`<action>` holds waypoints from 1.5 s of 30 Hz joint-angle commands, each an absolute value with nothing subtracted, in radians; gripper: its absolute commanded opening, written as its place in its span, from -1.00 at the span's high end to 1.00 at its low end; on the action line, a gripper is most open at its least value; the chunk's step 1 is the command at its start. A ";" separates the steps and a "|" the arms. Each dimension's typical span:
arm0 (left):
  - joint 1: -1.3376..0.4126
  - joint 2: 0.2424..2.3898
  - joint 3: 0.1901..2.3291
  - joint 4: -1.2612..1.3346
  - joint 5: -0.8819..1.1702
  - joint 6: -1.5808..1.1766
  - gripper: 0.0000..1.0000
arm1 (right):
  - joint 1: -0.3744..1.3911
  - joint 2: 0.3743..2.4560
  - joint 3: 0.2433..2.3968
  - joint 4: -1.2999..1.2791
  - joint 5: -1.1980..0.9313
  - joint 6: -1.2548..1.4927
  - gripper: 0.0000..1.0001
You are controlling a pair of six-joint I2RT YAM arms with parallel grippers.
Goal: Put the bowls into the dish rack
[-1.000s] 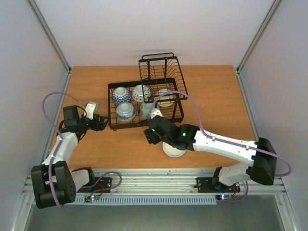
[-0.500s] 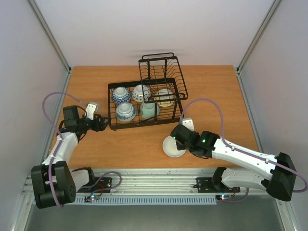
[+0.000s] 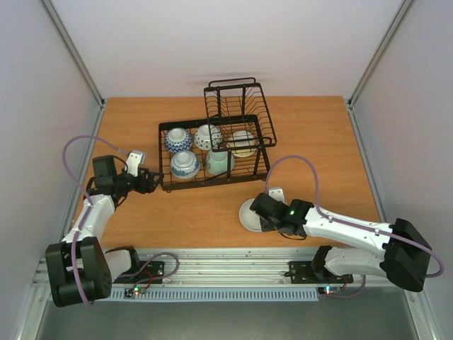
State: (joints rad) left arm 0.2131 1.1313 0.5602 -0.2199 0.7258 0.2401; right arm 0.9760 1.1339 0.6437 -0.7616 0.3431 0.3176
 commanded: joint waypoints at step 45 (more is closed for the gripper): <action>-0.052 1.220 0.662 -0.635 0.938 0.672 -0.50 | 1.057 1.787 1.378 -0.531 0.311 -0.080 0.97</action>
State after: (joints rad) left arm -0.0456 1.2118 0.6399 -0.6250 0.9310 0.6376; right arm 1.0306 1.7718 1.2945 -0.5709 0.3126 -0.0345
